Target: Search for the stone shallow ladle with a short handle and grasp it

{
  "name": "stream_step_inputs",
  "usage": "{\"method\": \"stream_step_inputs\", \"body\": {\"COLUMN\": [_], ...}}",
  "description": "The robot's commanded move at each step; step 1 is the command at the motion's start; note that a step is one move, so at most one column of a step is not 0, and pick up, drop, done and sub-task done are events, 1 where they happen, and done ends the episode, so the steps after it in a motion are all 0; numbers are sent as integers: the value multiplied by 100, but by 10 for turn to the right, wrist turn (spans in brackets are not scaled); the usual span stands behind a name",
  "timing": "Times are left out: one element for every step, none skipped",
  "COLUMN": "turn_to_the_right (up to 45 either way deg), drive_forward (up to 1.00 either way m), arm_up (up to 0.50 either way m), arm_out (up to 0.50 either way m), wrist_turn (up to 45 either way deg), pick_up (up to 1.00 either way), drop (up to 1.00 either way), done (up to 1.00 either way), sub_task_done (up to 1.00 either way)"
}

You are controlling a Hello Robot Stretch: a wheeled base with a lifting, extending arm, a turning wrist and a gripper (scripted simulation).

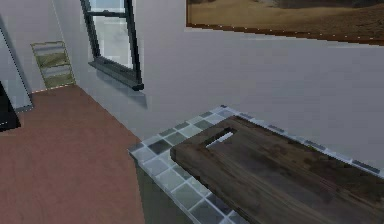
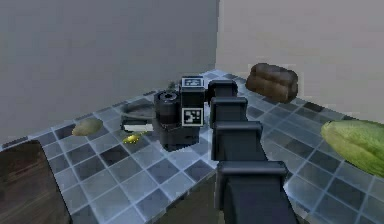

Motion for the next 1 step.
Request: {"method": "stream_step_inputs", "body": {"turn_to_the_right": [0], "drive_forward": [0], "arm_up": [0], "arm_out": [0], "wrist_turn": [0], "pick_up": [0], "drop": [0], "done": [100], "sub_task_done": [0]}}
